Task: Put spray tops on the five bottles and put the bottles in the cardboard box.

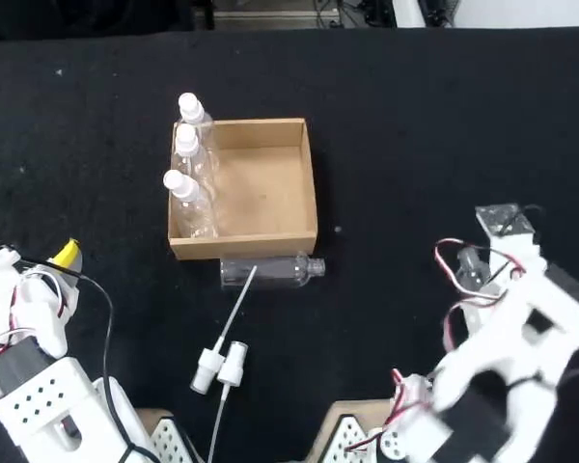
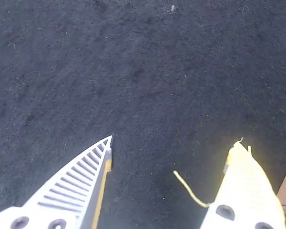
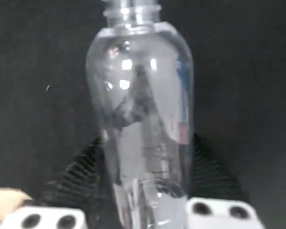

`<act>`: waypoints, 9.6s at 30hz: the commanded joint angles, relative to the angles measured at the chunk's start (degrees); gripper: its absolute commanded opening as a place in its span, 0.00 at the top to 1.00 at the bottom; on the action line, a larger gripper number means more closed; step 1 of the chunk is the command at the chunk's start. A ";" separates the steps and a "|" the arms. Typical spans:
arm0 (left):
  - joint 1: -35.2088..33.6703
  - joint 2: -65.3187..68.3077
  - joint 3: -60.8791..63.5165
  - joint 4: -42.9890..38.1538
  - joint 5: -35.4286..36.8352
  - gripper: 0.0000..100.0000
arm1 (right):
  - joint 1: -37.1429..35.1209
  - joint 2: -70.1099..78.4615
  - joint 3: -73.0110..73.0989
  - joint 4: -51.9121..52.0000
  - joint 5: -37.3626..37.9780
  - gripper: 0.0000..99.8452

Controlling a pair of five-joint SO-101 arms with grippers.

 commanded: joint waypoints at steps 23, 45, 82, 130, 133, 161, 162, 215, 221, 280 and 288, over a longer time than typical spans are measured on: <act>-0.13 0.18 -0.40 -0.97 0.53 0.65 | 2.46 15.69 -19.65 1.32 12.48 0.68; 2.68 0.18 -0.48 -0.62 0.26 0.65 | -4.75 14.81 -23.60 5.89 5.80 0.99; 58.68 21.63 -0.04 13.01 -22.68 0.65 | -15.56 -21.93 -7.16 6.51 -11.43 0.99; 29.58 22.24 -16.66 36.92 -61.45 0.97 | -15.56 -22.29 -7.16 5.63 -11.43 0.99; 21.67 22.24 -15.08 39.56 -75.96 0.97 | -15.56 -22.29 -7.16 5.63 -11.43 0.99; -11.12 22.33 4.44 -20.13 -49.85 0.90 | -42.55 -22.37 2.95 -2.11 -42.11 0.99; -11.12 22.33 4.62 -20.13 -49.85 0.85 | -43.52 -22.37 4.26 -3.43 -43.16 0.99; -24.31 47.65 -24.66 -3.34 1.05 0.66 | -38.15 -22.37 14.99 -16.44 -44.13 0.99; -23.96 51.69 -28.09 -4.57 9.32 0.66 | -38.15 -22.37 14.99 -16.44 -44.13 0.99; -11.56 79.38 -43.03 -3.43 -13.10 0.66 | -38.15 -22.11 15.08 -16.44 -44.13 0.99; -9.36 78.07 -44.79 2.73 -22.42 0.66 | -38.15 -22.11 15.08 -16.44 -43.96 0.99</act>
